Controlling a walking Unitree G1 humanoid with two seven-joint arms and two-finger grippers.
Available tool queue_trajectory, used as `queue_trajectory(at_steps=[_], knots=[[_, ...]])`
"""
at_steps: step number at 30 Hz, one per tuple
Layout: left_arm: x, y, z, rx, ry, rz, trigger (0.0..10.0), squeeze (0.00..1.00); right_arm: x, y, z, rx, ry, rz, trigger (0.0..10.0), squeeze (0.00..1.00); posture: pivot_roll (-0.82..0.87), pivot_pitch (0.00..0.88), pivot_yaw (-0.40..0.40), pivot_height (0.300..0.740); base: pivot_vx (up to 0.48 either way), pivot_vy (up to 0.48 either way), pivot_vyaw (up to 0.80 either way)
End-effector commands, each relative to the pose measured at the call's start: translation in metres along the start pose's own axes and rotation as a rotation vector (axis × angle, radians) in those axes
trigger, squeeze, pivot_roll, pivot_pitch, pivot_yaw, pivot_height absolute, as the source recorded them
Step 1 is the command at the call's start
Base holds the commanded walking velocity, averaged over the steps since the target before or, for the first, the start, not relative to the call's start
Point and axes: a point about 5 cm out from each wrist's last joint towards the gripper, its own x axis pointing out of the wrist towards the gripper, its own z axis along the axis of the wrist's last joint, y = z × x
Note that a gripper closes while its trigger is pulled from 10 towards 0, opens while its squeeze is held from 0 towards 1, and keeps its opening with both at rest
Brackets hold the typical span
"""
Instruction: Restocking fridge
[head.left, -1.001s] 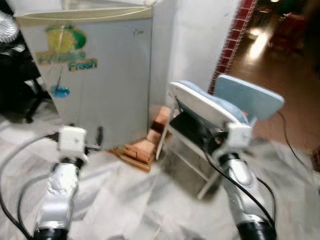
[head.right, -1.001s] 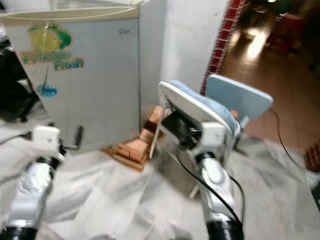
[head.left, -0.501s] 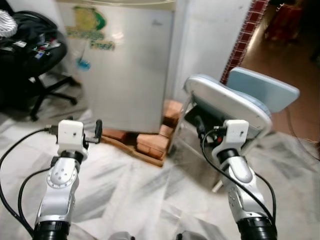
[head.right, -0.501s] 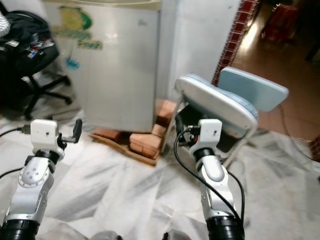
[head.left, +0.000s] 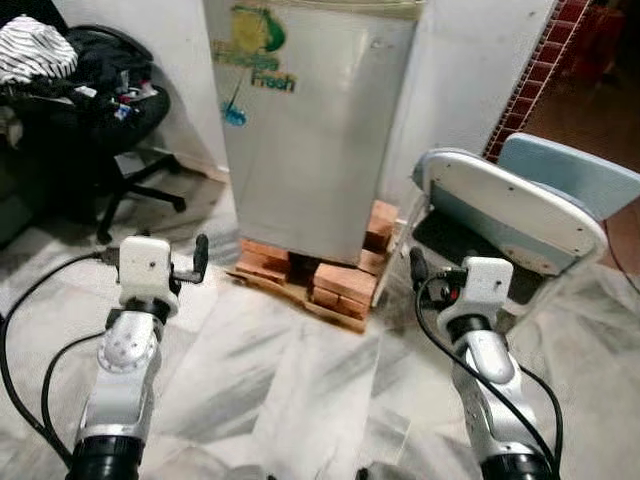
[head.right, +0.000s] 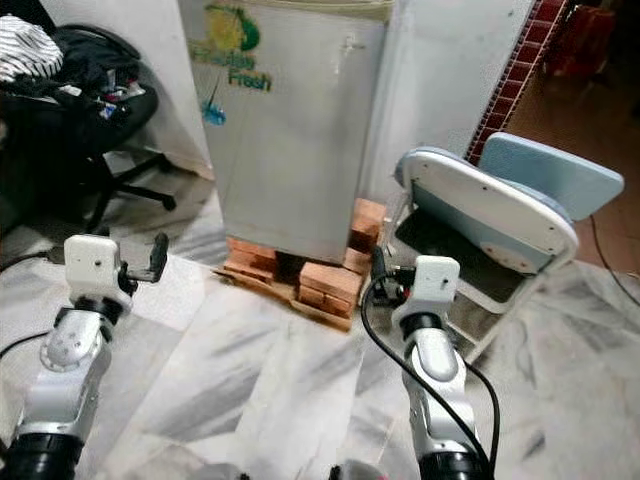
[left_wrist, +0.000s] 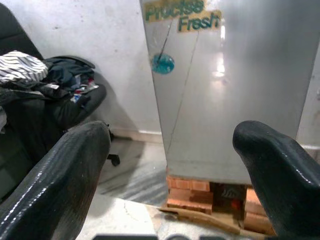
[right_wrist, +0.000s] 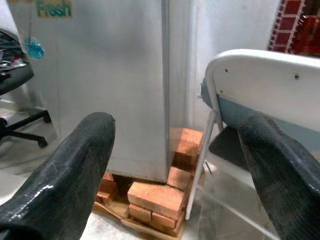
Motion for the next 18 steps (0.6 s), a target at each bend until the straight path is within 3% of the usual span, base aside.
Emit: queue_trajectory(at_steps=[1,9,18], knots=[[0.002,-0.004,-0.001,-0.005,0.003,-0.014,10.0,0.0,-0.001,-0.008,0.004,-0.007,-0.011,-0.032,10.0,0.0,-0.02,0.0,0.002,0.74,0.0,0.48,0.0],[-0.003,-0.005,-0.008,-0.017,0.031,-0.037,10.0,0.0,-0.01,-0.009,0.0,-0.01,0.017,-0.027,10.0,0.0,-0.04,0.0,0.009,0.74,0.0,0.48,0.0],[-0.004,-0.007,-0.008,-0.031,0.024,-0.046,10.0,0.0,-0.011,-0.009,0.002,-0.011,0.005,-0.017,10.0,0.0,-0.04,0.0,0.013,0.74,0.0,0.48,-0.65]])
